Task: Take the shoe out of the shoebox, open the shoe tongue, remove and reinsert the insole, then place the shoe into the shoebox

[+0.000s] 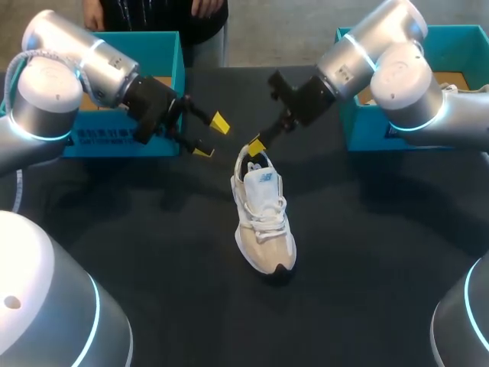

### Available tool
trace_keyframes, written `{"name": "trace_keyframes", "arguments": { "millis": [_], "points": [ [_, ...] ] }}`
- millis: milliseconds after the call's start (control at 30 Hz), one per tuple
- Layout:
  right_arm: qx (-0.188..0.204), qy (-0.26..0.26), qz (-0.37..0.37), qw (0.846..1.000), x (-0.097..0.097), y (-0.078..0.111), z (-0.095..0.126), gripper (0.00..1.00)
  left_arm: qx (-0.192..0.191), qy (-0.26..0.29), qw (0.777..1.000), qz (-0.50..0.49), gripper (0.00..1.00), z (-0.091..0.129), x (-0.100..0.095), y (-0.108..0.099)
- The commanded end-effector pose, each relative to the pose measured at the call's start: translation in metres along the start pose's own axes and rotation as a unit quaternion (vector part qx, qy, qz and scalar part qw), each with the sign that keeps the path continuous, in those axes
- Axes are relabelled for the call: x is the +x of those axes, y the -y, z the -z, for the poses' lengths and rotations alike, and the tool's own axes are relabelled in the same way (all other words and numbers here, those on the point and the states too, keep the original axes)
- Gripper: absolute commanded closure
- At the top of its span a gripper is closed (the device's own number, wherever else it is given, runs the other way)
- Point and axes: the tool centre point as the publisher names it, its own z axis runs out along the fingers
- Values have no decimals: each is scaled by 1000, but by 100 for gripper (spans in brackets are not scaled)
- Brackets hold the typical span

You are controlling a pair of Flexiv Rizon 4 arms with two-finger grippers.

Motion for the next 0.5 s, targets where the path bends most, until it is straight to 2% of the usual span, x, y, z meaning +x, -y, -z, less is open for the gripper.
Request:
{"name": "trace_keyframes", "arguments": {
  "millis": [33,233,367,433,500],
  "points": [
    [-9,6,4,1000,4,-4,1,54,-2,-1,1000,-1,0,3,-1,1],
    [-21,10,10,1000,4,-9,1,56,-2,-1,1000,0,0,4,0,2],
    [-35,16,5,999,5,-10,2,67,-1,-4,1000,-1,0,6,-1,2],
    [-42,21,3,999,5,-10,2,79,1,-7,1000,-2,0,8,-2,3],
    [-51,30,-3,998,6,-10,3,98,7,-15,1000,-1,0,11,-4,3]
  ]
}}
